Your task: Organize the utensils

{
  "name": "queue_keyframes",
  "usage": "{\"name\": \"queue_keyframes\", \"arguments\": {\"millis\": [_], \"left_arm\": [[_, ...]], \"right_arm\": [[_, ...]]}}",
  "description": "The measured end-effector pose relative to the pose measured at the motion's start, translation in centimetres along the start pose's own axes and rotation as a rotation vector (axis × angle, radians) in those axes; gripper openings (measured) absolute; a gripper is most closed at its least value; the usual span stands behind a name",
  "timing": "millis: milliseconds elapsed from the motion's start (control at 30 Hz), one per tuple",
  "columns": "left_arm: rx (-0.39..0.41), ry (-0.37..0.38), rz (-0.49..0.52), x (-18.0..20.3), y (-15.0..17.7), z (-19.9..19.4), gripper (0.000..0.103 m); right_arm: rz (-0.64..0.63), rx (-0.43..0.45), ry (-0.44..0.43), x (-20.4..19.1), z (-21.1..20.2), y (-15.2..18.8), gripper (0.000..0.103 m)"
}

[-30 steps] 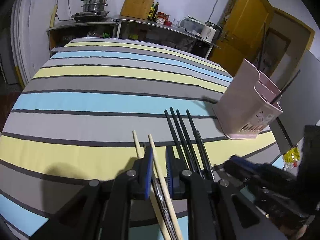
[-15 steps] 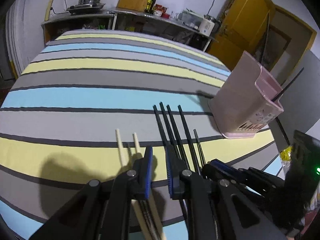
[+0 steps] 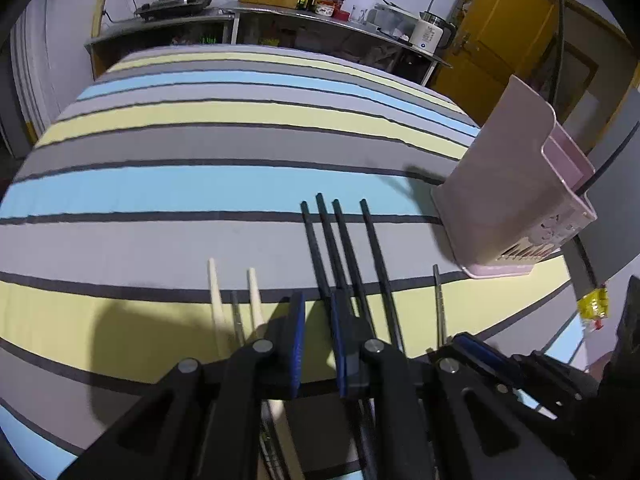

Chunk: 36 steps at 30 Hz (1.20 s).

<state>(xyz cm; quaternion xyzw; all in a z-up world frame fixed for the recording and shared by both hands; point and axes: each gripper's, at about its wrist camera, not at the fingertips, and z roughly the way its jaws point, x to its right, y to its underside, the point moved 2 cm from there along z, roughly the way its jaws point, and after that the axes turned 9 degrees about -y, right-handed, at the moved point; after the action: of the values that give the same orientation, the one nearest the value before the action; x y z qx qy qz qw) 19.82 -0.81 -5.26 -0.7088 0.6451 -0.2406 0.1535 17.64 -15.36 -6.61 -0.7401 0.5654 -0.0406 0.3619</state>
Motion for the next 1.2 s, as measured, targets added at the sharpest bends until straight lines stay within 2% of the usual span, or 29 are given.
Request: {"name": "queue_keyframes", "arguments": {"millis": [267, 467, 867, 1000, 1100, 1200], "left_arm": [[0.038, -0.035, 0.047, 0.6, 0.0, 0.1, 0.019], [0.033, -0.043, 0.051, -0.1, 0.1, 0.0, 0.009], [0.018, -0.047, 0.078, 0.3, -0.5, 0.5, 0.011], [0.018, -0.054, 0.088, 0.7, -0.7, 0.5, 0.009], [0.004, -0.032, 0.059, 0.3, -0.9, 0.2, 0.007], [0.031, -0.010, 0.033, -0.1, -1.2, -1.3, 0.006]], "right_arm": [[0.007, 0.004, -0.004, 0.1, -0.2, 0.3, 0.012], [0.016, 0.001, 0.006, 0.7, -0.5, 0.1, 0.012], [0.007, -0.030, 0.089, 0.4, 1.1, -2.3, 0.011], [0.003, -0.039, 0.099, 0.4, 1.3, -2.8, 0.008], [0.022, -0.038, 0.059, 0.7, 0.8, -3.0, 0.005], [0.011, -0.002, 0.047, 0.5, -0.7, -3.2, 0.005]]}}
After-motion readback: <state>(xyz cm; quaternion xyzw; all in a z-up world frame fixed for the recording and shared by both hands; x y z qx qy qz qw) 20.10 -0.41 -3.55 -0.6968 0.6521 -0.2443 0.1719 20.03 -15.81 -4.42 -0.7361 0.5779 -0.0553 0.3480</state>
